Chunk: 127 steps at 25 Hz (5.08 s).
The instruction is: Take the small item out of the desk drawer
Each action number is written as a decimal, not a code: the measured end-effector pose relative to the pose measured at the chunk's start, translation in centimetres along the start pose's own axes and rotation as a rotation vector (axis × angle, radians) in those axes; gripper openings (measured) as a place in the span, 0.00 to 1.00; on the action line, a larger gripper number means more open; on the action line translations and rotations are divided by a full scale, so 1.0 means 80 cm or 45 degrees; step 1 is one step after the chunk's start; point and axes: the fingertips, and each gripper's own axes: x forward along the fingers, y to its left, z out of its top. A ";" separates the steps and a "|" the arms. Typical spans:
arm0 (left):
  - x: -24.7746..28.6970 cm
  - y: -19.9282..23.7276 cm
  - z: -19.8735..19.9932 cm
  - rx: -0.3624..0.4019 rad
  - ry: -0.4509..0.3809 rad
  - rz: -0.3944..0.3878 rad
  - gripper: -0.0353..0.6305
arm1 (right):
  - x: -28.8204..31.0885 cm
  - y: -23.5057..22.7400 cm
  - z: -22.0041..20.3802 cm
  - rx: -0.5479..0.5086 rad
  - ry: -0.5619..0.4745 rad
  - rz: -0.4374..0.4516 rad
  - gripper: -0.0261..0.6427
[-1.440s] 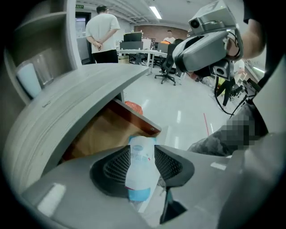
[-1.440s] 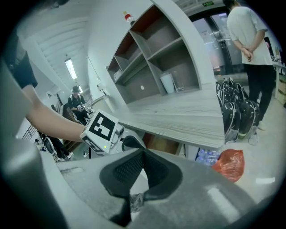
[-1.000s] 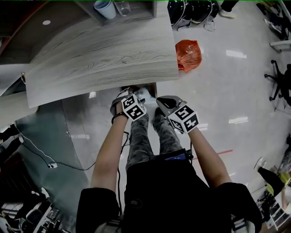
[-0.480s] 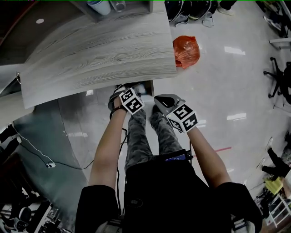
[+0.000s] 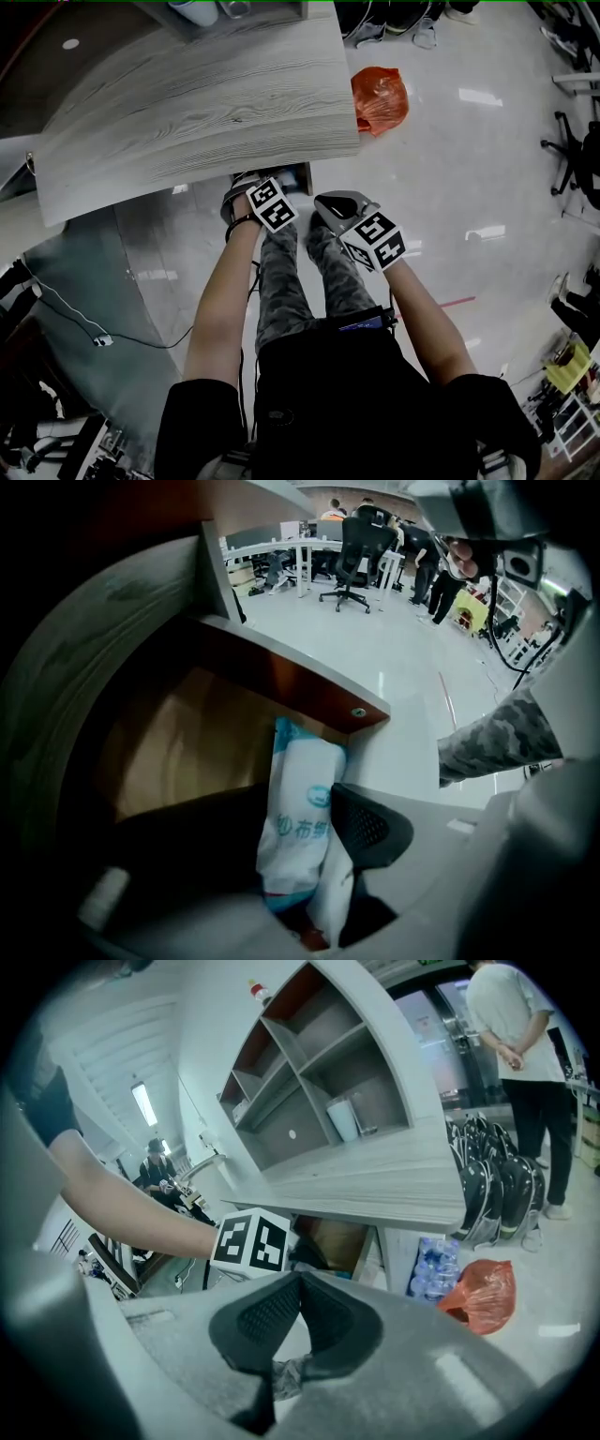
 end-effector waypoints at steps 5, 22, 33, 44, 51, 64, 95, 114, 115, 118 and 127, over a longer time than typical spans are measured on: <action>0.000 -0.002 0.003 0.027 -0.030 -0.001 0.35 | -0.001 -0.002 0.001 0.000 -0.004 -0.006 0.04; -0.056 -0.007 0.013 -0.073 -0.165 -0.005 0.31 | -0.016 0.004 0.024 0.006 -0.028 -0.011 0.04; -0.121 -0.015 0.021 -0.176 -0.264 -0.035 0.31 | -0.035 0.015 0.057 -0.014 -0.045 -0.013 0.04; -0.200 -0.011 0.020 -0.392 -0.442 -0.006 0.31 | -0.050 0.035 0.094 -0.042 -0.064 -0.021 0.04; -0.265 0.003 0.033 -0.608 -0.632 0.000 0.31 | -0.064 0.040 0.124 -0.062 -0.096 -0.039 0.04; -0.355 0.038 0.038 -0.841 -0.904 0.046 0.31 | -0.081 0.043 0.159 -0.045 -0.151 -0.094 0.04; -0.415 -0.014 0.068 -0.966 -1.162 0.118 0.31 | -0.125 0.056 0.144 -0.122 -0.172 -0.040 0.04; -0.431 -0.077 0.059 -0.888 -1.204 0.053 0.31 | -0.152 0.081 0.114 -0.091 -0.222 -0.082 0.04; -0.430 -0.082 0.054 -0.892 -1.206 0.050 0.31 | -0.151 0.087 0.108 -0.090 -0.218 -0.084 0.04; -0.431 -0.095 0.036 -0.908 -1.218 0.041 0.31 | -0.148 0.108 0.093 -0.095 -0.200 -0.085 0.04; -0.434 -0.148 -0.006 -0.930 -1.256 0.015 0.31 | -0.153 0.162 0.050 -0.124 -0.168 -0.112 0.04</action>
